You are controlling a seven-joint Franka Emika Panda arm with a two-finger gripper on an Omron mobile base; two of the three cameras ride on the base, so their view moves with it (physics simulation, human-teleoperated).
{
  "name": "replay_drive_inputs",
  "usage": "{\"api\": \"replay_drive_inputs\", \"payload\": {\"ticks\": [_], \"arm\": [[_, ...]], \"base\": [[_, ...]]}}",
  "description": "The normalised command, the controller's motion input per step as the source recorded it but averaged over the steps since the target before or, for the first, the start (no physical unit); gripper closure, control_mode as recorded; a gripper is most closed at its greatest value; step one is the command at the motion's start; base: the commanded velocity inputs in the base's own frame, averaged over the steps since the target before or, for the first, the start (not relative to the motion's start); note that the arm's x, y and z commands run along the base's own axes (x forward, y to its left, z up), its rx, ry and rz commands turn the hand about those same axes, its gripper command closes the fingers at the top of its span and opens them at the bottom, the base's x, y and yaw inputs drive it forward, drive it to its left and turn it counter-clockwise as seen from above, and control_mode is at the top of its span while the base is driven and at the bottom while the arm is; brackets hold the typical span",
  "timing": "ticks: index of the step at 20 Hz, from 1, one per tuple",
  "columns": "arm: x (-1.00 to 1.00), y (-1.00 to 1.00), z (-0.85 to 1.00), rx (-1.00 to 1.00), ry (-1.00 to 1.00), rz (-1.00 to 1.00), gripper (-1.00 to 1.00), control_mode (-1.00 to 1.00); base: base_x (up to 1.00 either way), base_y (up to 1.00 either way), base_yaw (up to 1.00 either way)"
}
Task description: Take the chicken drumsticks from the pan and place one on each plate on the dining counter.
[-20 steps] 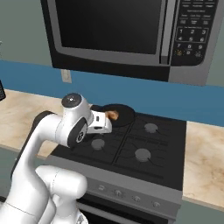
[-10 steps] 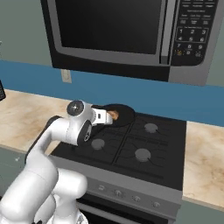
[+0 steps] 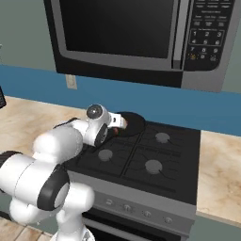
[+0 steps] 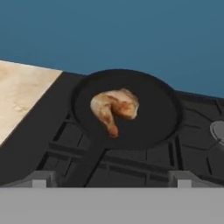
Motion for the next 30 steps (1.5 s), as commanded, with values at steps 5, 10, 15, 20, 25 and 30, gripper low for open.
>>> {"api": "replay_drive_inputs", "payload": {"ticks": [5,10,15,20,25,30], "arm": [[0.74,0.0,-0.55,0.06,0.15,0.0,-1.0,-1.0],[0.72,0.0,-0.39,0.04,0.12,0.0,-1.0,-1.0],[0.7,0.0,-0.35,0.01,0.14,0.0,-1.0,-1.0],[0.4,0.0,-0.41,0.0,0.09,0.0,-1.0,-1.0],[0.1,0.14,-0.26,0.0,0.05,-0.04,1.0,-1.0],[0.14,0.31,-0.29,0.0,0.06,-0.09,1.0,-1.0]], "base": [[0.0,0.0,0.0],[0.0,0.0,0.0],[0.0,0.0,0.0],[0.0,0.0,0.0],[0.0,0.0,0.0],[0.0,0.0,0.0]]}}
